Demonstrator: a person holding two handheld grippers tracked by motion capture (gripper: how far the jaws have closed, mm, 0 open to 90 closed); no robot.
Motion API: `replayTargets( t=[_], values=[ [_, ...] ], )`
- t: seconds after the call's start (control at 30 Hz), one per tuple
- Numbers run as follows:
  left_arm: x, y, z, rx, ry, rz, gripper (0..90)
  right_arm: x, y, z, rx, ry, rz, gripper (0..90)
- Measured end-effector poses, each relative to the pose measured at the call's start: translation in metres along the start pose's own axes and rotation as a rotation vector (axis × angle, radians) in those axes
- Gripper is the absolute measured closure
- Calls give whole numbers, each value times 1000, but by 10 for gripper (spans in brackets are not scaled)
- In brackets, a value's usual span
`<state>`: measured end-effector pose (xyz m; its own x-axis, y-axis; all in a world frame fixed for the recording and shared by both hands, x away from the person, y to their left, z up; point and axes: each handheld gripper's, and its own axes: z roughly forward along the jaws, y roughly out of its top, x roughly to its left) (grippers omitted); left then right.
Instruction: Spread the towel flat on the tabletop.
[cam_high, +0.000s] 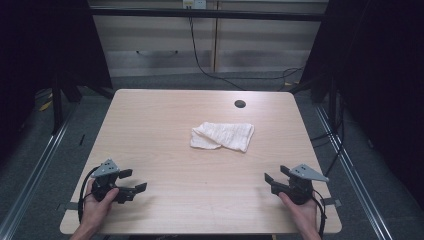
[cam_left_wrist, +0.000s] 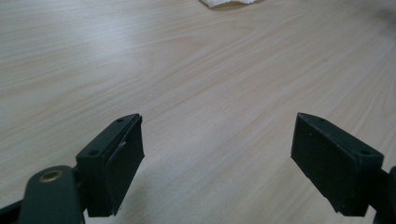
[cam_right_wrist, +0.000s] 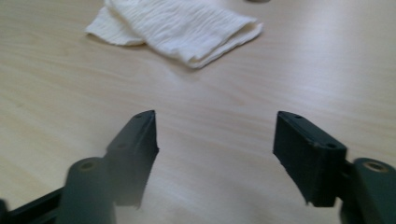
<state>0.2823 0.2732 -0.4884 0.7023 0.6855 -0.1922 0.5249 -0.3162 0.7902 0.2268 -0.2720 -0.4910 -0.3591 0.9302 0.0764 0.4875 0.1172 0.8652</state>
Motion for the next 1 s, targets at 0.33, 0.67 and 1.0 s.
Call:
replayTargets(
  t=[0.33,0.67,1.0],
  values=[
    [3,-3,-3,-4,12,-24,168,6,10,13,89,117,3,296],
    [0,-2,-2,-9,-4,-24,168,18,27,35,139,189,-47,394],
    [2,-2,-3,-13,-2,-33,168,22,48,57,190,276,-55,452]
  ],
)
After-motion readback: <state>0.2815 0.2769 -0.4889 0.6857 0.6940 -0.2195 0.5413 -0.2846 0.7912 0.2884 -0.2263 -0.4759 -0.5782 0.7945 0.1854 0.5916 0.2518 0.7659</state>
